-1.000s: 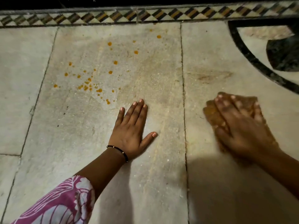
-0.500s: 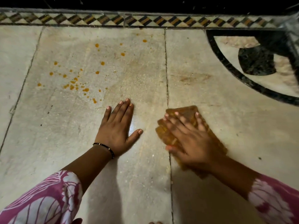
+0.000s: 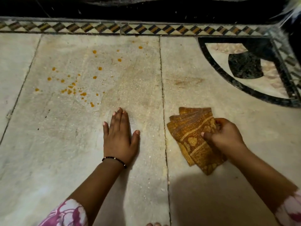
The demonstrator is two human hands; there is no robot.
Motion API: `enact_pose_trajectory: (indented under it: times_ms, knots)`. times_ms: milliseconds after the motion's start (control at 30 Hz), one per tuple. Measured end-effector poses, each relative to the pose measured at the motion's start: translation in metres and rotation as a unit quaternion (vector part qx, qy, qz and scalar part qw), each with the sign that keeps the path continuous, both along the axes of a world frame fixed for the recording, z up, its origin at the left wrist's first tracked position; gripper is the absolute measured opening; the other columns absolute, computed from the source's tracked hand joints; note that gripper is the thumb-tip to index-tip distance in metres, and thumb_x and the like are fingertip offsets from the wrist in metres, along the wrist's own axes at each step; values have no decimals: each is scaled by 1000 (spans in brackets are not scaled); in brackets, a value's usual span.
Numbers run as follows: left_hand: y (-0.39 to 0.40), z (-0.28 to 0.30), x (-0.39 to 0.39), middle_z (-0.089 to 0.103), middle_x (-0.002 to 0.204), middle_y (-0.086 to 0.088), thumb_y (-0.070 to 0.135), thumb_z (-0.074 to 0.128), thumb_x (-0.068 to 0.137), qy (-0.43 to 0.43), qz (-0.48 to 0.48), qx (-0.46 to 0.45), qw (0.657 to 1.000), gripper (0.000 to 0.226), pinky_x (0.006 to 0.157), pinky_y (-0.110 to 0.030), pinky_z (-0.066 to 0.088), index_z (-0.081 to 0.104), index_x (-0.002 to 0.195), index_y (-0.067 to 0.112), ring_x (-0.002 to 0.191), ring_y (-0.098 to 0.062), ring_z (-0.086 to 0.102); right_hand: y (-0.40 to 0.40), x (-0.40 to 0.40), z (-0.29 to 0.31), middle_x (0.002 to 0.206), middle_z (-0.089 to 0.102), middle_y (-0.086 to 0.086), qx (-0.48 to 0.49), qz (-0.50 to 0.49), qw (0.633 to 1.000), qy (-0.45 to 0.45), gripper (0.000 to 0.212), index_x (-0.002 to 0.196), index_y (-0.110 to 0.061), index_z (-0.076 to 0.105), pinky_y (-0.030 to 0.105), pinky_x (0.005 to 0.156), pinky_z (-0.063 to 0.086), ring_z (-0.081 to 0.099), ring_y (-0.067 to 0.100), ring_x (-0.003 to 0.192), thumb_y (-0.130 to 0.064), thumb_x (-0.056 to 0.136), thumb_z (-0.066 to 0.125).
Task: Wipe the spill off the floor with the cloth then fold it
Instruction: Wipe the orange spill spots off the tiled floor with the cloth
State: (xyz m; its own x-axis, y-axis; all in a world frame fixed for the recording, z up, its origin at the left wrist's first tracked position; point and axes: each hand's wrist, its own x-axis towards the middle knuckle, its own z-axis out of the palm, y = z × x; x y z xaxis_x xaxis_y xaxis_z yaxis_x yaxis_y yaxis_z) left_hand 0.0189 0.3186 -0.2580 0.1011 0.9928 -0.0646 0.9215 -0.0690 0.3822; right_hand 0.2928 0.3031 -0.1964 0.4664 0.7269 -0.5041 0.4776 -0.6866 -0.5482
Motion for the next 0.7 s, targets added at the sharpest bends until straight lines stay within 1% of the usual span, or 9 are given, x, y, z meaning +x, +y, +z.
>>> enact_pose_trajectory:
  times_ms: [67, 133, 200, 300, 400, 467, 533, 633, 700]
  knots:
    - [-3, 2, 4, 6, 159, -2, 54, 23, 85, -21, -6, 4, 1000, 79, 115, -36, -8, 15, 151, 12, 147, -19, 3, 15, 4, 20, 100, 69, 12, -2, -64, 990, 128, 49, 121, -4, 58, 37, 78, 52, 66, 28, 85, 0, 75, 74]
    - [0, 6, 7, 3, 159, -1, 53, 24, 87, -31, -32, 9, 999, 77, 114, -32, -10, 12, 151, 13, 146, -18, 1, 32, 11, 48, 99, 69, 10, 32, -55, 990, 127, 51, 121, -8, 60, 37, 77, 52, 66, 26, 84, 0, 73, 75]
    - [8, 9, 11, 2, 160, -2, 53, 21, 87, -32, -54, 14, 998, 76, 114, -31, -11, 10, 151, 13, 146, -17, 0, 48, 13, 75, 109, 65, 6, 84, -4, 995, 58, 54, 125, -14, 58, 41, 84, 50, 62, 24, 94, -7, 74, 76]
    - [24, 14, 21, 2, 160, -4, 54, 17, 86, -26, -78, 19, 996, 78, 114, -32, -11, 9, 151, 13, 147, -18, 1, 69, 3, 93, 105, 64, 1, 158, 131, 977, -51, 46, 117, -22, 60, 39, 87, 49, 60, 21, 96, -13, 75, 77]
    - [40, 17, 27, -2, 160, -4, 55, 13, 84, -1, -114, 18, 993, 80, 113, -32, -12, 4, 152, 13, 147, -18, -3, 75, -14, 82, 104, 59, 1, 186, 293, 918, -194, 47, 121, -21, 57, 33, 81, 45, 55, 20, 94, -29, 78, 73]
    - [49, 18, 28, -3, 160, -4, 56, 9, 83, 12, -126, 19, 992, 81, 113, -32, -12, 3, 152, 13, 147, -17, -5, 79, -16, 69, 113, 56, 6, 217, 353, 862, -291, 55, 130, -15, 51, 37, 87, 40, 51, 25, 104, -44, 84, 63]
    - [53, 17, 27, -5, 160, -4, 57, 6, 82, 22, -128, 15, 991, 82, 113, -33, -13, 2, 152, 13, 146, -16, -6, 86, -11, 54, 125, 52, 10, 207, 380, 841, -324, 63, 136, -15, 45, 40, 97, 34, 45, 29, 117, -55, 88, 49]
    - [57, 11, 25, -9, 160, -2, 59, 4, 82, 42, -146, 2, 988, 82, 112, -32, -16, -1, 152, 15, 143, -11, -13, 94, -5, 10, 157, 18, 5, 91, 479, 806, -336, 82, 150, -28, 15, 45, 115, 8, 12, 28, 144, -72, 81, 18]
    - [66, 7, 24, -10, 160, -1, 60, 6, 85, 55, -159, 2, 986, 80, 111, -31, -18, -2, 152, 16, 143, -10, -14, 90, -6, -24, 160, -3, -2, 67, 516, 787, -331, 80, 149, -37, -6, 47, 115, -8, -11, 25, 146, -75, 80, 6]
